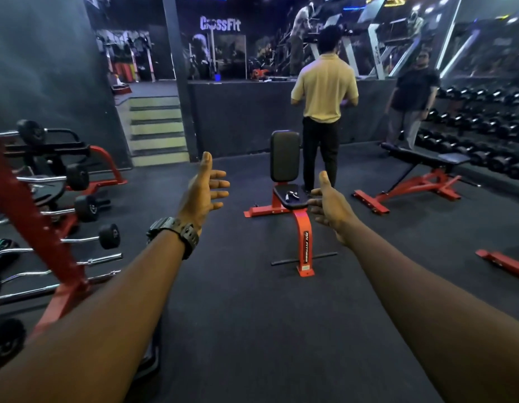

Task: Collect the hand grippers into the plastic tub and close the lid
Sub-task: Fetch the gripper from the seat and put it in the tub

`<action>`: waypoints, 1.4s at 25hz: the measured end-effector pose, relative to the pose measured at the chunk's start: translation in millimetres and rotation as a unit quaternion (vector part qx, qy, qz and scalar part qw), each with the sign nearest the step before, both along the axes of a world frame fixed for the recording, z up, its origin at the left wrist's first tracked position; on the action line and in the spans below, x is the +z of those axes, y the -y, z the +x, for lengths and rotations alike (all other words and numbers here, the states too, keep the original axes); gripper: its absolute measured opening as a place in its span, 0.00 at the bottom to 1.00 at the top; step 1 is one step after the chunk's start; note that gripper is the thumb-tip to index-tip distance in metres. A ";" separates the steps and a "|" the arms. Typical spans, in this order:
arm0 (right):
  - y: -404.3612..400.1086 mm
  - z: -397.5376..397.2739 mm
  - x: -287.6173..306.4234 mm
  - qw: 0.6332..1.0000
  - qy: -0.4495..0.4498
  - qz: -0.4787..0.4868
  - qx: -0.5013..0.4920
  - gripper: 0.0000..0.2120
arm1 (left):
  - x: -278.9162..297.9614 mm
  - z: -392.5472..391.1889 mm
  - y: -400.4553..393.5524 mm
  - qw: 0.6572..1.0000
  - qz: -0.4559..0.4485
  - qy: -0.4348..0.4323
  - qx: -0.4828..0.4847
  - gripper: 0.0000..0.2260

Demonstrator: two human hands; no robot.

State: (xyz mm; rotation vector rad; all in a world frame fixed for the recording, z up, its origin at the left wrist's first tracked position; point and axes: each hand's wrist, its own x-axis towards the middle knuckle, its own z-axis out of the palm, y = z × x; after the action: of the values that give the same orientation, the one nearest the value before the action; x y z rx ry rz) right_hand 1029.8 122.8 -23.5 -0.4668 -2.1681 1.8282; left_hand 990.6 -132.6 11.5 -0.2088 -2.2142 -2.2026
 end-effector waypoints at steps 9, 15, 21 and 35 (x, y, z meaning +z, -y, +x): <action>-35.4 -199.8 -28.2 0.998 0.042 0.002 -0.040 0.32 | -22.8 -226.9 -48.3 0.999 -0.015 0.024 -0.035 0.28; -80.6 -349.4 -36.9 0.995 0.054 -0.002 -0.078 0.31 | -30.8 -378.7 -108.0 0.996 -0.028 0.029 -0.086 0.30; -141.6 -515.3 -82.2 0.994 0.072 -0.039 -0.079 0.30 | -59.3 -537.0 -182.8 0.991 -0.044 0.040 -0.116 0.32; -236.4 -853.9 -177.6 0.971 0.184 -0.040 -0.147 0.34 | -141.6 -921.4 -286.6 0.976 -0.052 0.109 -0.183 0.33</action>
State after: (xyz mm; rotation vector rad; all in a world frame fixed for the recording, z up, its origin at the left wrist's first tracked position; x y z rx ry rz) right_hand 176.0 359.2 -201.2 -1.1592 -2.1017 1.7750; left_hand 69.1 154.0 -130.1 -0.4288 -2.5935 -2.3881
